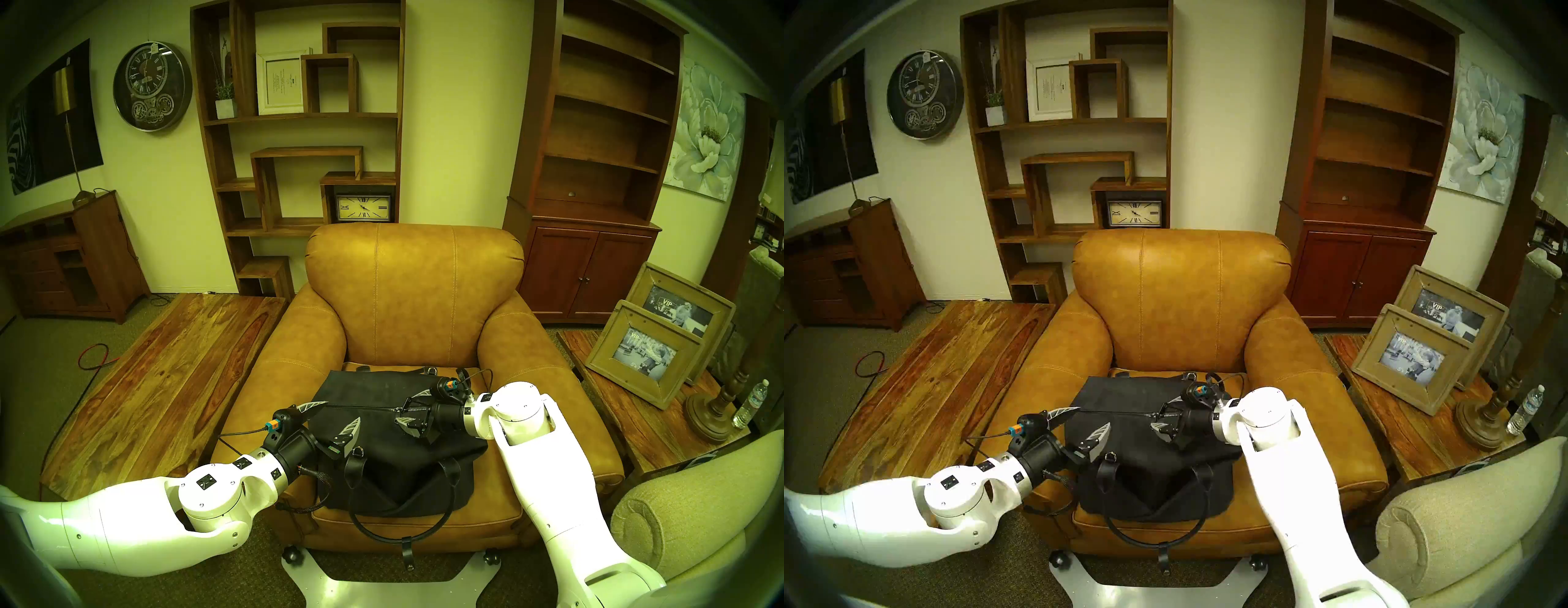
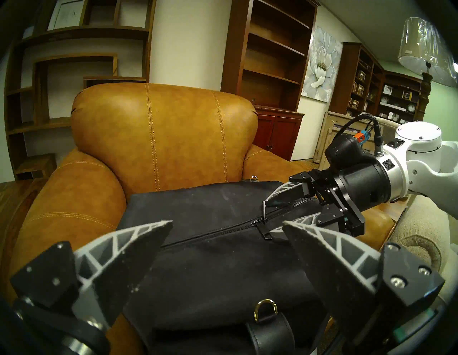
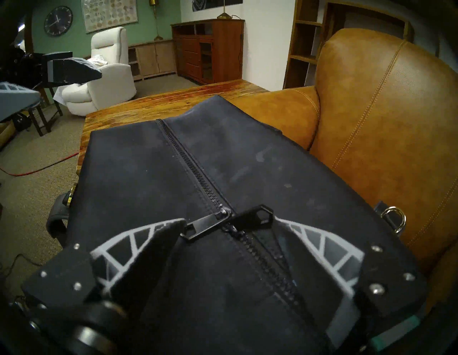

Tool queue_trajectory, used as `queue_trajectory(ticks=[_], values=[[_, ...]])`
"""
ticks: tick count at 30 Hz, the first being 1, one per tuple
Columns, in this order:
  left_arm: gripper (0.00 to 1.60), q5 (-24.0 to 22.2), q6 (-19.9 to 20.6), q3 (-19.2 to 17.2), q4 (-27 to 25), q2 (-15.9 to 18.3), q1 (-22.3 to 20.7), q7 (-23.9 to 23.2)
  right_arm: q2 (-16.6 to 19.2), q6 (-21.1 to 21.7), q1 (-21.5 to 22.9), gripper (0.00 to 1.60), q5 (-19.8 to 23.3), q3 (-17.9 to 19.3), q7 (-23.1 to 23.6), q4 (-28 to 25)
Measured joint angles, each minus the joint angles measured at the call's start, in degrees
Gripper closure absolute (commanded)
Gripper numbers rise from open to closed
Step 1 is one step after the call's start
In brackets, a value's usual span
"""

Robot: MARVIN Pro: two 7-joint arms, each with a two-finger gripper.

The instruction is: Open a bag with a zipper

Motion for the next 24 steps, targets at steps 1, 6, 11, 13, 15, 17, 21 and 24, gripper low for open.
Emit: queue_trajectory(ticks=[1,6,11,13,15,17,21,24], values=[[0.00,0.00,0.00,0.00,0.00,0.00,0.00,0.00,-0.07,-0.07,0.00,0.00,0.01,0.00,-0.20,0.13],[0.00,0.00,0.00,0.01,0.00,0.00,0.00,0.00,-0.47,-0.39,0.00,0.02,0.22,0.43,-1.11,0.64],[0.00,0.00,0.00,0.02,0.00,0.00,-0.01,0.00,-1.08,-0.87,0.06,0.02,0.73,1.49,-2.13,1.41],[0.00,0.00,0.00,0.02,0.00,0.01,-0.01,0.00,-1.37,-1.03,0.16,0.07,0.93,1.79,-2.50,1.83],[0.00,0.00,0.00,0.02,0.00,0.01,-0.02,0.00,-1.64,-1.12,0.27,0.05,1.08,1.99,-2.77,2.20],[0.00,0.00,0.00,0.02,0.00,0.01,-0.02,0.00,-1.87,-1.17,0.37,0.03,1.18,2.11,-2.97,2.52],[0.00,0.00,0.00,0.02,0.00,0.01,-0.02,0.00,-2.34,-1.24,0.59,0.08,1.47,2.40,-3.27,3.16],[0.00,0.00,0.00,0.03,0.00,0.01,-0.02,0.00,-2.65,-1.24,0.74,0.13,1.75,2.66,-3.35,3.59]])
